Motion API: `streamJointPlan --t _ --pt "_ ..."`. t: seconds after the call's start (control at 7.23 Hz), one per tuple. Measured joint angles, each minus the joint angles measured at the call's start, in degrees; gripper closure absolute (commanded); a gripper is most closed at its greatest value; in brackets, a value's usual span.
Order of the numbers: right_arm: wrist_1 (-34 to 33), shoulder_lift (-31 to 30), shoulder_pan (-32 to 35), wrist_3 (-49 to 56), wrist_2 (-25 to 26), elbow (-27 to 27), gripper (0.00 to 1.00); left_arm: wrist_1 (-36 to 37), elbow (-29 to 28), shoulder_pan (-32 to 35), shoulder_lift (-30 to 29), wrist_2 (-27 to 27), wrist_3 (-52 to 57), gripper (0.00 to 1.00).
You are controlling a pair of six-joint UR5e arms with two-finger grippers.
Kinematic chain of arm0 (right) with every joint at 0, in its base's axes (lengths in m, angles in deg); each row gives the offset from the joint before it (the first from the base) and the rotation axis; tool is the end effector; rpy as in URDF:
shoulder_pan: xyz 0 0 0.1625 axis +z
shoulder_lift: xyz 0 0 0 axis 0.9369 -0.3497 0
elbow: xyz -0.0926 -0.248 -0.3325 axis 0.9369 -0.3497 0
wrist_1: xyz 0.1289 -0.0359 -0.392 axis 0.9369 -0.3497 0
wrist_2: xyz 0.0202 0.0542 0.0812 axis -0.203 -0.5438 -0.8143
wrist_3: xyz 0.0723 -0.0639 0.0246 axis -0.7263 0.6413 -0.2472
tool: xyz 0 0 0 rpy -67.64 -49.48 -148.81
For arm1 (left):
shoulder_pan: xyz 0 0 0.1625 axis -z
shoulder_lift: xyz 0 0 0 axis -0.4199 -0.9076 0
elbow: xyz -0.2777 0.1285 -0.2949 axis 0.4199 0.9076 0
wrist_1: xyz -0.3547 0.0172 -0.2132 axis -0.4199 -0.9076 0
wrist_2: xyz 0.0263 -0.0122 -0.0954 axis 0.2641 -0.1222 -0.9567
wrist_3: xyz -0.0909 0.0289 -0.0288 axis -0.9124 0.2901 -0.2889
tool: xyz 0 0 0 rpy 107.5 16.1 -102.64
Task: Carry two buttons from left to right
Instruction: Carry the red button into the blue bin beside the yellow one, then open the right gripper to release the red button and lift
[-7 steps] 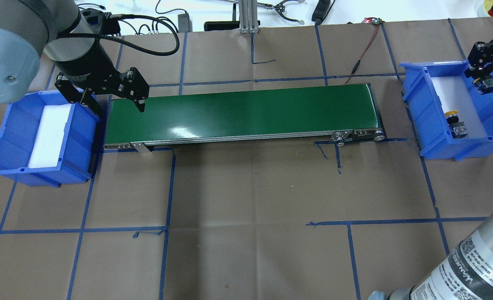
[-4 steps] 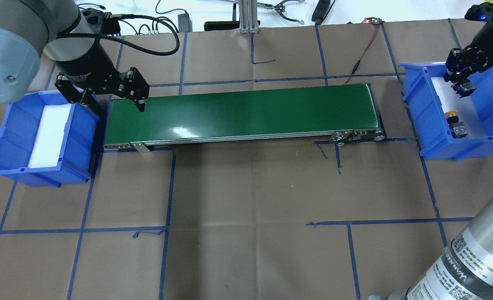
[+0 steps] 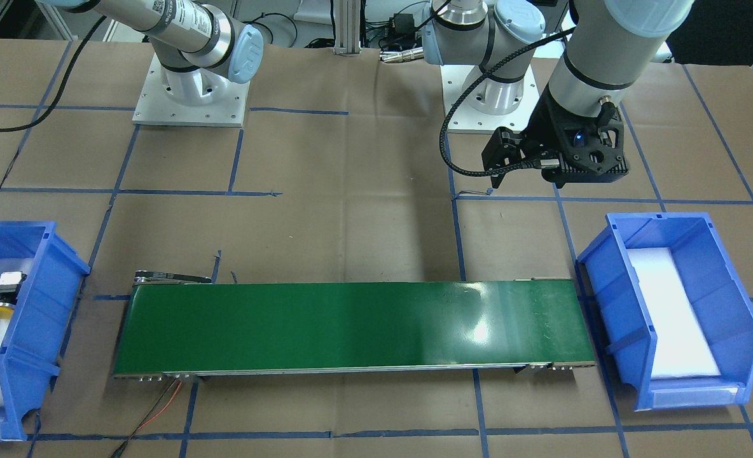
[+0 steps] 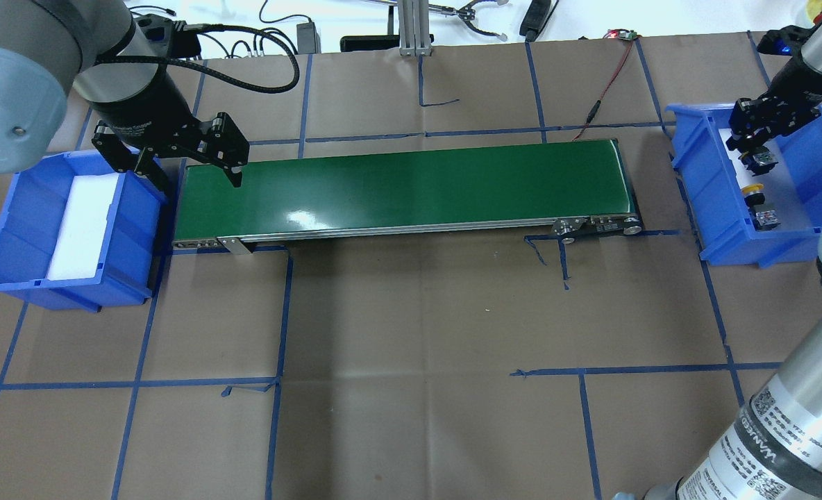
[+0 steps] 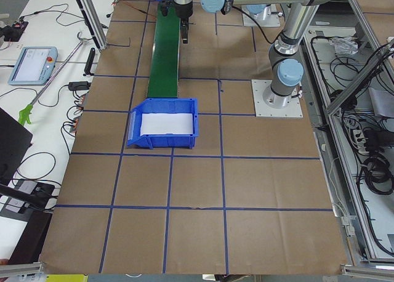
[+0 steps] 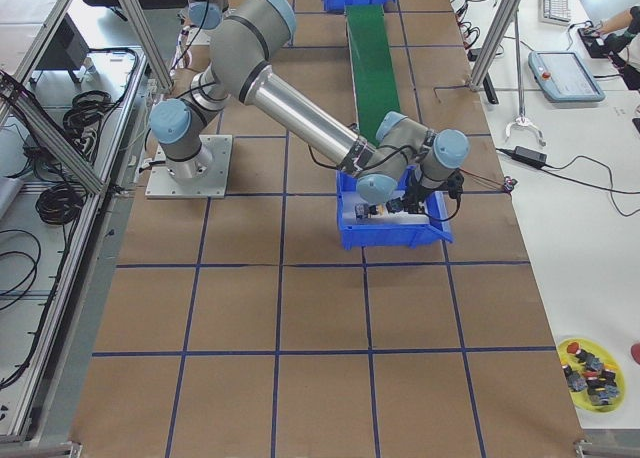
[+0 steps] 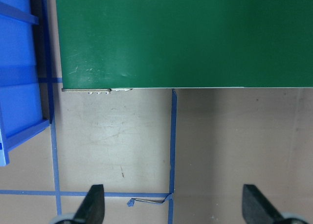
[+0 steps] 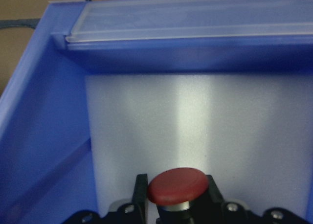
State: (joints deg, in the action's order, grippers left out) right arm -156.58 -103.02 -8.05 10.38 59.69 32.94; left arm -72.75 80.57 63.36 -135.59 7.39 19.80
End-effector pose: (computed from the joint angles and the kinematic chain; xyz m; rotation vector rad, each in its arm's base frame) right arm -0.2161 -0.6953 0.2391 -0.0097 2.9953 0.1158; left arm -0.1166 -0.5039 0.4622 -0.0254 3.1330 0.0548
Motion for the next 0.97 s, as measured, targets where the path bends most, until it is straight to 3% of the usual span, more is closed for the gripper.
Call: streamJointPlan --t 0.14,0.28,0.41,0.55,0.97 --pt "-0.04 0.34 -0.01 0.03 0.0 0.21 0.92 0.0 0.0 0.01 0.01 0.0 0.0 0.0" --pt "-0.05 0.59 -0.01 0.1 0.09 0.29 0.76 0.0 0.01 0.0 -0.01 0.02 0.0 0.0" --pt "-0.06 0.69 -0.01 0.24 0.14 0.3 0.44 0.0 0.0 -0.01 -0.02 0.02 0.0 0.0" --pt "-0.04 0.71 -0.01 0.42 0.05 0.18 0.29 0.0 0.01 0.0 -0.02 0.04 0.0 0.0" --pt "0.16 0.58 -0.04 0.61 -0.09 -0.11 0.24 0.0 0.01 -0.01 0.02 -0.03 0.0 0.0"
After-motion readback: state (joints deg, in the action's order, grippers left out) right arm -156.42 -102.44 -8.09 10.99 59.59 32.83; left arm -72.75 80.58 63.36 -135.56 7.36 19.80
